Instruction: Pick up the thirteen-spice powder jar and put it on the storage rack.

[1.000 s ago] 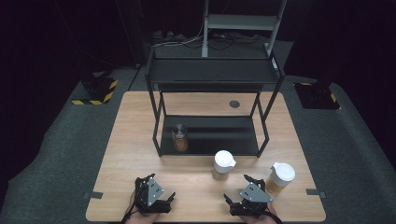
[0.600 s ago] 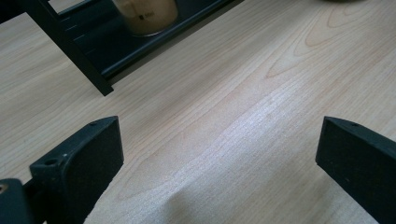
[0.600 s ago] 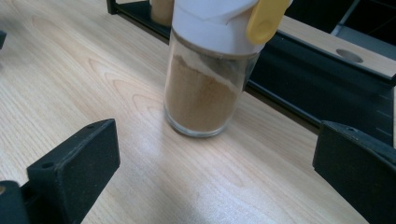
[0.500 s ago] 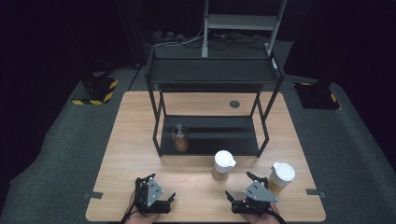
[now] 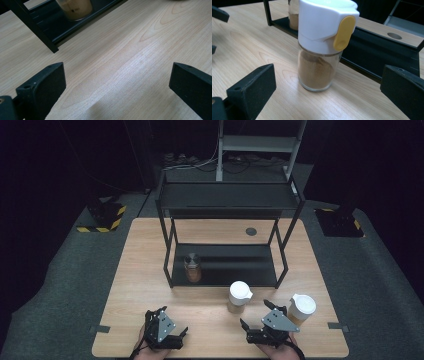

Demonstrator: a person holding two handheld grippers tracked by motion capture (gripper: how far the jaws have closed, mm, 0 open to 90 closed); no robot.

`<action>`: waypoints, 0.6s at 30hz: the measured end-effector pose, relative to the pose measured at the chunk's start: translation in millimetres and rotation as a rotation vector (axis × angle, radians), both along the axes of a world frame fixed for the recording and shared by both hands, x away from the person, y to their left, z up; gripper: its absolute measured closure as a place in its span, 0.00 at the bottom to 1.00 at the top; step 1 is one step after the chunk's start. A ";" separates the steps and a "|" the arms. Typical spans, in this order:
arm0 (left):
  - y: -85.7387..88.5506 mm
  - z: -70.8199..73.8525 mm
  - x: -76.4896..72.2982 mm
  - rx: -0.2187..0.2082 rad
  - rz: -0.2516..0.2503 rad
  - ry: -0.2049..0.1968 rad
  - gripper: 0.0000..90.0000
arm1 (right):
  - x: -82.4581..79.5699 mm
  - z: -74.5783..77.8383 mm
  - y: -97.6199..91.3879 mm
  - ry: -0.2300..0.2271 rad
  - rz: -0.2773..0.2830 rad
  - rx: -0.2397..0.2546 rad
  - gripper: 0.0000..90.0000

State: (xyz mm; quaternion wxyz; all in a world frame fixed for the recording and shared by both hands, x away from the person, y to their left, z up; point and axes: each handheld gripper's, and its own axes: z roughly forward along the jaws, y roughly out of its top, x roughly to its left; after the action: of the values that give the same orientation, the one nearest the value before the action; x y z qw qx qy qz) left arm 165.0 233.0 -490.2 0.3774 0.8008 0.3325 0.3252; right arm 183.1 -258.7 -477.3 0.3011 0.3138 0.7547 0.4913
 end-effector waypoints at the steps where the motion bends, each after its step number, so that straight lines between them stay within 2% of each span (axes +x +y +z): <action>1: 0.0 -0.1 0.1 0.001 -0.002 0.000 0.01 | 1.3 0.1 0.2 0.001 0.002 0.006 0.00; 18: 1.9 0.3 0.6 0.000 -0.012 0.001 0.01 | 21.2 3.9 9.2 0.010 0.005 0.047 0.00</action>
State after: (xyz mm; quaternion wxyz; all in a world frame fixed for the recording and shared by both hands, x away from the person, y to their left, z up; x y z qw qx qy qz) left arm 165.5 234.8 -489.9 0.3794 0.8029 0.3277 0.3226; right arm 204.3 -249.5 -473.4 0.2886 0.3216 0.7450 0.5082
